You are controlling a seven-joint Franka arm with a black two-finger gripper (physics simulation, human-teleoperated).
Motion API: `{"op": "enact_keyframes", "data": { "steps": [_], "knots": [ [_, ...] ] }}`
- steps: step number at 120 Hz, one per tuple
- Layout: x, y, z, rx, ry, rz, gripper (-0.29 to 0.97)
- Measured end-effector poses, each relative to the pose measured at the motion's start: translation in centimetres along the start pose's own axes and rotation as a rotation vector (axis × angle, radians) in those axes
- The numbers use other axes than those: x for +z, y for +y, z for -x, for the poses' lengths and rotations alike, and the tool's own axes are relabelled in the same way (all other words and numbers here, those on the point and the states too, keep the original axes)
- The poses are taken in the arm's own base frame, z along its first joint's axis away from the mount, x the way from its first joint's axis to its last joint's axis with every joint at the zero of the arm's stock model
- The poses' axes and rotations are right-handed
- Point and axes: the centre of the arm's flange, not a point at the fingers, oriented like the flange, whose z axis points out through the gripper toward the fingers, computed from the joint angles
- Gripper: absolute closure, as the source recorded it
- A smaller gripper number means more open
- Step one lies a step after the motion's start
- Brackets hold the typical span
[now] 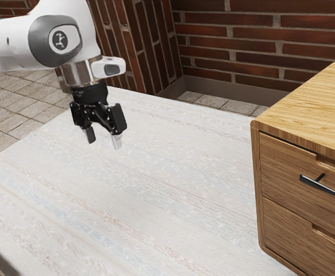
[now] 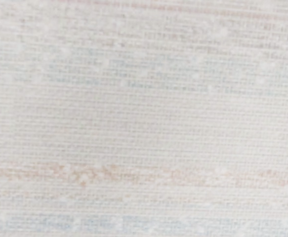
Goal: Pull the drawer handle with one arm to open the drawer
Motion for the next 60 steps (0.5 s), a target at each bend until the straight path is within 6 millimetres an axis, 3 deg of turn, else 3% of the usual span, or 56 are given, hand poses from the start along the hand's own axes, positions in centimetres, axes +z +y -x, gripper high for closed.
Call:
{"op": "enact_keyframes", "data": {
  "steps": [32, 34, 39, 45, 52, 60],
  "knots": [
    [-1.2, -1.1, -0.2, -0.021, 0.064, -0.010, 0.00],
    [-2.7, -1.1, 0.4, -0.017, 0.095, -0.008, 0.00],
    [-9.0, -0.5, 3.2, 0.031, 0.232, -0.012, 0.00],
    [-14.8, 1.5, 6.9, 0.158, 0.367, 0.004, 0.00],
    [-17.7, 4.4, 9.4, 0.325, 0.439, 0.020, 0.00],
    [-18.8, 7.6, 10.6, 0.493, 0.476, 0.008, 0.00]
  ]
}}
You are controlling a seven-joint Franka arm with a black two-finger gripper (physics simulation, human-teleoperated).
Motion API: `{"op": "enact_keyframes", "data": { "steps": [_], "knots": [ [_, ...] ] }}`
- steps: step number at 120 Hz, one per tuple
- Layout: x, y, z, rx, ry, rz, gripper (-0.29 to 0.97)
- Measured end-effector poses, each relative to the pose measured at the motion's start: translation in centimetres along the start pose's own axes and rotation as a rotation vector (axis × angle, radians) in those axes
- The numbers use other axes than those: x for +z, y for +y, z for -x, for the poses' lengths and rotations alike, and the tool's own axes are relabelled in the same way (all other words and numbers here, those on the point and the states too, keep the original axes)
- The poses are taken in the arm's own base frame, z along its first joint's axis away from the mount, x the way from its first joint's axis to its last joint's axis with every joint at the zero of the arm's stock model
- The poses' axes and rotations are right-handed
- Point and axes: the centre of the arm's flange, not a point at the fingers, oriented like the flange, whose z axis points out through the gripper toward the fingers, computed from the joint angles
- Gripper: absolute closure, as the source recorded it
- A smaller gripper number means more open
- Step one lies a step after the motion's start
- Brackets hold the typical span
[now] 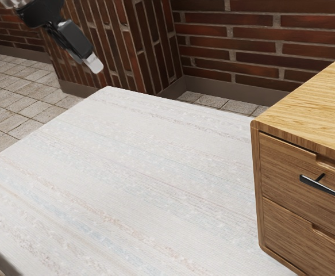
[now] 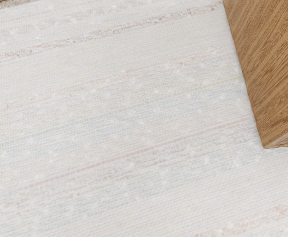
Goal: Pull the drawer handle with one arm to open the drawer
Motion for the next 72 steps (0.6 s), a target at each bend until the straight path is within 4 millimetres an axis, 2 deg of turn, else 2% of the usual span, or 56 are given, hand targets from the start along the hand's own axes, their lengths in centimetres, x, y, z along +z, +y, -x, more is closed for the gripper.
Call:
{"op": "enact_keyframes", "data": {
  "steps": [5, 11, 18, 25, 35, 39, 42, 45, 48, 62, 67, 72],
  "knots": [
    [0.4, 2.5, -1.1, 0.113, 0.005, 0.007, 0.00],
    [2.0, 7.0, -2.9, 0.270, -0.005, 0.038, 0.00],
    [4.2, 13.7, -4.7, 0.476, -0.037, 0.051, 0.00],
    [7.1, 22.0, -5.8, 0.701, -0.077, 0.045, 0.00],
    [10.4, 33.5, -5.1, 1.004, -0.093, 0.045, 0.00],
    [11.4, 37.1, -4.2, 1.103, -0.093, 0.042, 0.00],
    [11.8, 38.9, -3.5, 1.161, -0.088, 0.032, 0.00],
    [12.0, 39.7, -2.9, 1.198, -0.079, 0.018, 0.00],
    [12.3, 39.2, -3.0, 1.210, -0.071, 0.000, 0.00],
    [14.4, 30.8, -5.9, 1.146, -0.044, -0.085, 0.00],
    [14.8, 29.3, -6.5, 1.147, -0.028, -0.102, 0.00],
    [15.4, 29.0, -7.1, 1.165, -0.013, -0.105, 0.00]
  ]
}}
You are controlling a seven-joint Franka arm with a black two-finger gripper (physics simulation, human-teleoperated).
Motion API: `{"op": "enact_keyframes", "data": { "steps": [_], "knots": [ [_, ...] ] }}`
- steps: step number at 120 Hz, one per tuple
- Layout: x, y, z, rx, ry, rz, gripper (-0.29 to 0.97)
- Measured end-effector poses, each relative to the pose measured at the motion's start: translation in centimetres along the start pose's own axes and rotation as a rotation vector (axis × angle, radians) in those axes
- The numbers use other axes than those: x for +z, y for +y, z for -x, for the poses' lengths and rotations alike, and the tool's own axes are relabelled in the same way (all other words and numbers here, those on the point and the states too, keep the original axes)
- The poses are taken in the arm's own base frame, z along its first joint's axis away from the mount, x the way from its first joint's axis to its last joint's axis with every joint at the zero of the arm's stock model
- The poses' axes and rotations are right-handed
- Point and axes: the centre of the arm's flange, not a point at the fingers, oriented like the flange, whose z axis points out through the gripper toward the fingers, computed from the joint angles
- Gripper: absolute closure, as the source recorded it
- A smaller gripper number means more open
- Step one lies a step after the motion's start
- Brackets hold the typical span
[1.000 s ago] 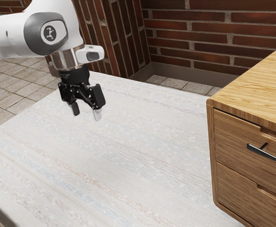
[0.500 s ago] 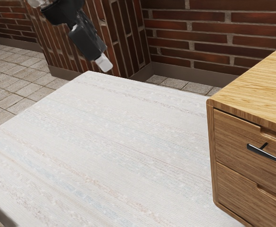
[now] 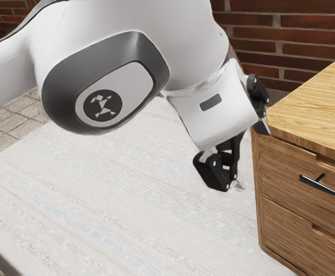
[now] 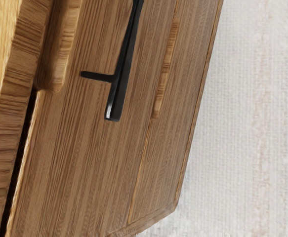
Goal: Pull the drawer handle with one arm to open the drawer
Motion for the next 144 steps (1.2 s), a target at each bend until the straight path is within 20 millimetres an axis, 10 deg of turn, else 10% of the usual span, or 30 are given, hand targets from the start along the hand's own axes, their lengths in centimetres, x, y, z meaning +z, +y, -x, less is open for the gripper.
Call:
{"op": "enact_keyframes", "data": {
  "steps": [37, 144],
  "knots": [
    [-1.4, 4.4, -4.4, 0.205, 0.087, -0.094, 0.00],
    [5.0, 4.0, -6.3, 0.291, 0.165, -0.027, 0.00]
  ]
}}
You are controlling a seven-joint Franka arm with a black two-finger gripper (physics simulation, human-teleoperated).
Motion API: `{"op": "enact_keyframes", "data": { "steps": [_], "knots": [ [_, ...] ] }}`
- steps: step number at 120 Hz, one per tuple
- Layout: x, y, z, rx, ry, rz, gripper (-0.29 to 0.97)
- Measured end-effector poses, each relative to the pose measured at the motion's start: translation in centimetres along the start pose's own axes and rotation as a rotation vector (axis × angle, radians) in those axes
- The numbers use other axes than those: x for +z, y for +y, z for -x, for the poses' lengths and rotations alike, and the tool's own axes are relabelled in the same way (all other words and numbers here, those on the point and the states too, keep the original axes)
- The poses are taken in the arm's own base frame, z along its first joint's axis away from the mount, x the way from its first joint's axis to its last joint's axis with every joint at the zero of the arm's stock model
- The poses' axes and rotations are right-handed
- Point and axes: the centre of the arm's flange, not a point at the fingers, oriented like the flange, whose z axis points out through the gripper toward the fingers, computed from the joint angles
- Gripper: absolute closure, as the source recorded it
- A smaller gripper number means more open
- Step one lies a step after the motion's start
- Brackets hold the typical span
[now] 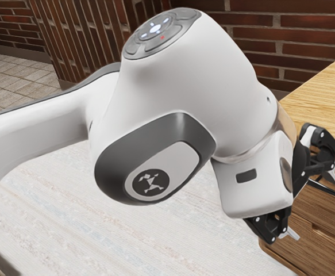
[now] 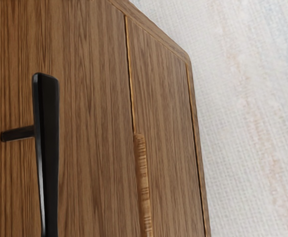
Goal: Pull the drawer handle with one arm to open the drawer
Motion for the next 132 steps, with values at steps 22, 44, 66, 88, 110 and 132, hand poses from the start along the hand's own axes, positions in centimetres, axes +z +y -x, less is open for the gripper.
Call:
{"op": "enact_keyframes", "data": {
  "steps": [22, 44, 66, 88, 110, 132],
  "knots": [
    [0.2, -0.2, 0.1, 0.006, 0.003, -0.002, 0.00],
    [0.9, -0.3, 0.1, 0.012, 0.007, 0.002, 0.00],
    [1.2, -0.3, 0.2, 0.012, 0.012, 0.001, 0.00],
    [0.7, -0.2, 0.1, -0.002, 0.027, 0.001, 0.01],
    [0.8, -0.1, 0.0, -0.010, 0.039, 0.009, 0.06],
    [0.8, -0.2, 0.1, -0.015, 0.041, 0.009, 0.13]
  ]
}}
